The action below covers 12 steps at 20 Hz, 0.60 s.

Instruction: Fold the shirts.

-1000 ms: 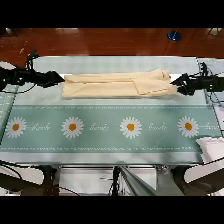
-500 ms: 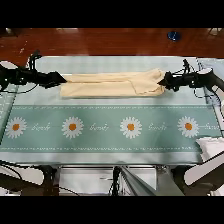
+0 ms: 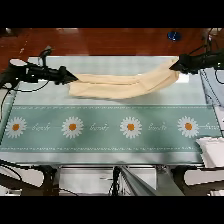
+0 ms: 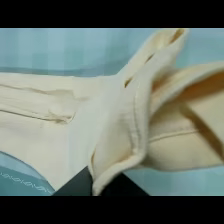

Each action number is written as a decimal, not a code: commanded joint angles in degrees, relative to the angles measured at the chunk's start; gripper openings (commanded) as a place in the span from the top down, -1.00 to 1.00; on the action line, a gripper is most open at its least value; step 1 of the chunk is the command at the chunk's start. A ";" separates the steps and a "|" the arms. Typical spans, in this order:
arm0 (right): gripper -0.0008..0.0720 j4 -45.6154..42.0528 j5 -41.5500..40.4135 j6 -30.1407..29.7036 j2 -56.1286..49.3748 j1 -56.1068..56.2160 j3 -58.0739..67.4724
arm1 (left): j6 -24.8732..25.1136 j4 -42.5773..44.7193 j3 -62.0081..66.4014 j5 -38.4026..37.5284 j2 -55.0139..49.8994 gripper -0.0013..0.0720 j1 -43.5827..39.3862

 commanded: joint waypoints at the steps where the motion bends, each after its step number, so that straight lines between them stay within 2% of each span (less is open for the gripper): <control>1: 0.92 -6.27 5.42 1.73 4.96 0.02 0.39 | -3.04 -9.75 0.07 1.38 -0.81 0.89 -7.67; 5: 0.92 -7.28 9.90 1.73 6.91 0.02 0.39 | -5.49 -13.68 0.07 8.48 -2.34 0.89 -18.60; 8: 0.92 -7.26 10.69 1.64 8.61 0.02 0.39 | -6.71 -15.98 0.07 14.49 -2.91 0.90 -25.31; 12: 0.92 -7.23 10.67 1.62 11.43 0.02 0.39 | -8.92 -15.98 0.07 18.88 -3.02 0.90 -31.67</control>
